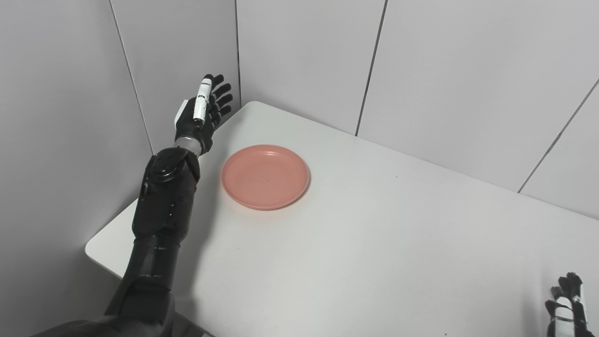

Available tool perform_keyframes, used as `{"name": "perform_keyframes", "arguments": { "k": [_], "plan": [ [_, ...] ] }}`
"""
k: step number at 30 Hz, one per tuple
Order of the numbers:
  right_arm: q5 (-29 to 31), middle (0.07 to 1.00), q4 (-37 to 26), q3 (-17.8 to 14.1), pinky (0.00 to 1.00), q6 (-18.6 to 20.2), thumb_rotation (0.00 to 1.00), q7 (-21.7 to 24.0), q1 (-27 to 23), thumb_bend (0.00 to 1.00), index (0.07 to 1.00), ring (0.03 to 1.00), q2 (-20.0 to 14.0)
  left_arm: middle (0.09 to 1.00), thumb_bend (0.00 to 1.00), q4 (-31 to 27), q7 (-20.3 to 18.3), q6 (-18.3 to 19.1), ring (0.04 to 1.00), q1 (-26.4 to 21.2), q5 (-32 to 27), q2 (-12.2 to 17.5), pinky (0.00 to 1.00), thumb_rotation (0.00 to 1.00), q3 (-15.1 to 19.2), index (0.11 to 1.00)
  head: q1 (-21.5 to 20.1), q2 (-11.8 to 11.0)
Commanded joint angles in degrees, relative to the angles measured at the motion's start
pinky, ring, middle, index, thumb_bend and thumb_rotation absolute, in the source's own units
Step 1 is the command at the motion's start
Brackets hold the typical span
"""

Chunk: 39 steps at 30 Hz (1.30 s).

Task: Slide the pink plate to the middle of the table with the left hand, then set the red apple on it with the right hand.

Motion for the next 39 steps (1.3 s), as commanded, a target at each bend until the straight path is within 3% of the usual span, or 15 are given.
{"name": "perform_keyframes", "arguments": {
  "k": [1,9,29,39],
  "plan": [
    [0.3,1.0,-2.2,-0.1,1.0,0.1,1.0,0.8,-1.1,0.0,1.0,1.0,-0.1,0.892,0.34,-0.5,-0.6,-3.3,0.898,-2.2,-0.7,2.2,0.92,1.0,0.6,0.873,-0.1,0.1],
    [0.5,1.0,-2.2,-0.2,1.0,0.3,1.0,0.7,-1.1,0.0,1.0,1.0,-0.1,0.87,0.34,2.0,-1.2,-2.6,0.875,-2.4,-2.5,2.2,0.87,1.0,1.5,0.855,0.0,0.1],
    [0.3,1.0,-2.4,-0.3,1.0,0.9,1.0,0.4,-1.1,0.0,1.0,1.0,0.1,0.869,0.31,12.0,-4.1,-8.5,0.868,-1.5,-1.9,3.9,0.87,1.0,0.5,0.86,0.0,0.1],
    [0.5,1.0,-2.4,-0.4,1.0,1.0,1.0,0.7,-1.1,0.0,1.0,1.0,-0.1,0.882,0.34,15.4,-5.0,-10.9,0.876,-1.0,-1.6,4.2,0.87,1.0,-0.1,0.858,0.1,0.2]
  ]
}}
